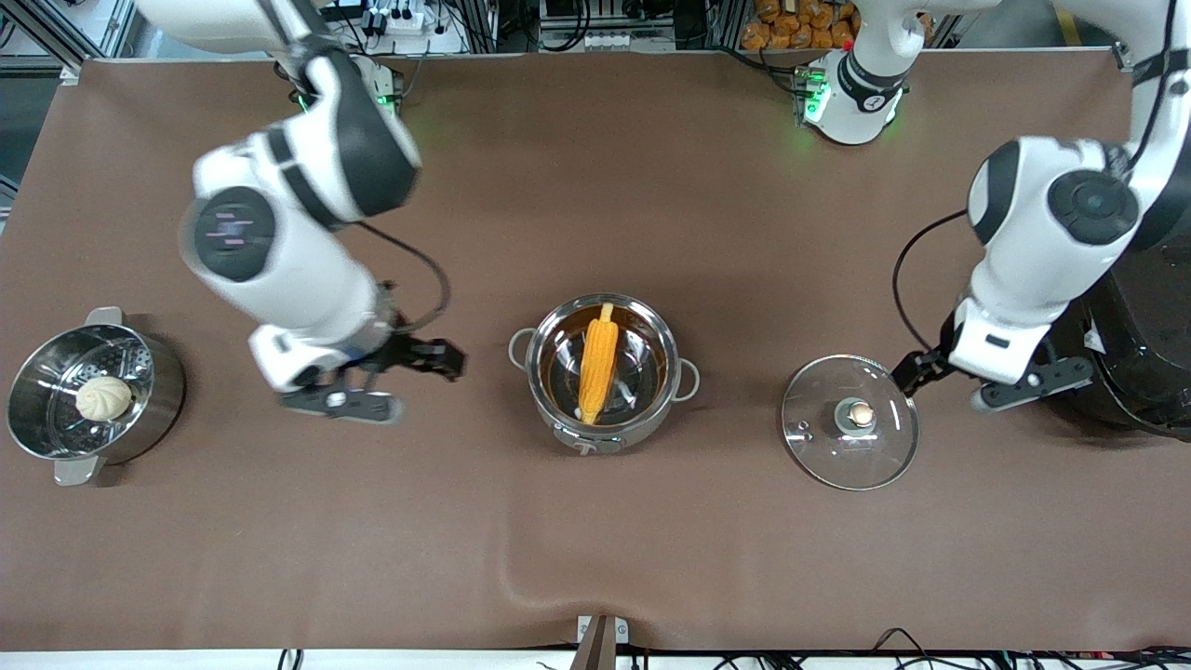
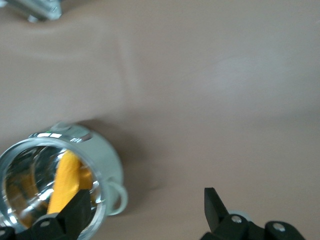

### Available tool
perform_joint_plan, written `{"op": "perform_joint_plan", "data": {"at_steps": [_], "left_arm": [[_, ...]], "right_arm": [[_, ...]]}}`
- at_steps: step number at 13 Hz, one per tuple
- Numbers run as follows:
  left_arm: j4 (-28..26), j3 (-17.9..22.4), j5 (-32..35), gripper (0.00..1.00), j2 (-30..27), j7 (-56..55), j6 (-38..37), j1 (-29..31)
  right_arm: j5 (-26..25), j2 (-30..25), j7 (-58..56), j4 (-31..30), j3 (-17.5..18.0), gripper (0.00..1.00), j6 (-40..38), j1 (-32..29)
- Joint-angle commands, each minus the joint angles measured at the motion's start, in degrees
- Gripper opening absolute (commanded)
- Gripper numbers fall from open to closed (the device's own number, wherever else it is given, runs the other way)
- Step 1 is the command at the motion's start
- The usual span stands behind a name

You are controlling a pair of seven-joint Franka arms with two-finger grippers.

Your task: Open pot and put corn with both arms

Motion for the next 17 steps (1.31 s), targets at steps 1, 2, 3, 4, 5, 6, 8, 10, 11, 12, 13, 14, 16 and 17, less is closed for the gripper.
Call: {"op": "perform_joint_plan", "data": {"at_steps": [1, 2, 3, 4, 5, 6, 8, 10, 11, 12, 13, 14, 16, 17], "left_arm": [[2.04, -0.98, -0.03, 1.00, -4.11, 3.11, -7.90, 0.75], [4.05, -1.07, -0.38, 1.00, -4.83, 4.42, -11.23, 0.66], [6.68, -0.98, -1.43, 1.00, -5.44, 5.48, -14.40, 0.75], [7.66, -1.07, -1.87, 1.00, -6.84, 7.49, -18.17, 0.75], [9.15, -0.90, -3.01, 1.00, -7.98, 10.73, -21.17, 0.66], [10.47, -0.72, -4.41, 1.00, -9.04, 14.07, -24.59, 0.75], [12.67, -0.72, -6.96, 1.00, -12.03, 22.50, -30.14, 1.53], [15.57, -0.81, -9.77, 1.00, -12.48, 27.80, -34.44, 2.50], [16.54, -0.90, -10.31, 1.00, -12.30, 28.51, -35.42, 2.59], [16.72, -1.07, -10.31, 1.00, -12.30, 28.95, -36.65, 2.59], [17.77, -0.98, -10.23, 1.00, -12.30, 30.61, -37.97, 2.68], [19.00, -0.90, -9.97, 1.00, -12.22, 33.24, -39.03, 2.77], [19.19, -1.25, -9.61, 1.00, -12.22, 35.20, -39.91, 3.56], [19.27, -1.25, -9.52, 1.00, -12.22, 35.20, -40.09, 3.65]], "right_arm": [[-1.35, -4.73, -5.80, -2.61, 1.12, 1.00, -2.80, -5.78], [-5.02, -6.05, -8.60, -3.22, 1.12, 1.00, -4.46, -7.45], [-8.97, -8.15, -11.94, -4.97, 1.20, 1.00, -4.66, -7.99], [-9.36, -9.82, -14.06, -6.29, 1.20, 1.00, -5.09, -9.74], [-9.27, -11.75, -16.86, -8.13, 1.29, 1.00, -5.71, -12.02], [-9.10, -13.60, -19.33, -9.80, 1.29, 1.00, -5.89, -13.87], [-7.70, -17.38, -21.54, -12.89, 1.38, 1.00, -5.97, -18.17], [-7.16, -20.63, -25.58, -13.86, 1.29, 1.00, -8.95, -20.64], [-6.90, -22.91, -25.68, -15.95, 1.29, 1.00, -8.70, -21.70], [-5.94, -24.76, -25.68, -17.37, 1.29, 1.00, -8.53, -22.84], [-5.06, -26.17, -25.86, -18.08, 1.29, 1.00, -8.96, -24.33], [-4.79, -28.19, -26.82, -19.74, 1.29, 1.00, -8.88, -24.69], [-4.70, -30.92, -30.32, -22.47, 1.20, 1.00, -8.35, -25.83], [-4.61, -31.19, -32.43, -22.48, 1.20, 1.00, -8.96, -27.06]]}}
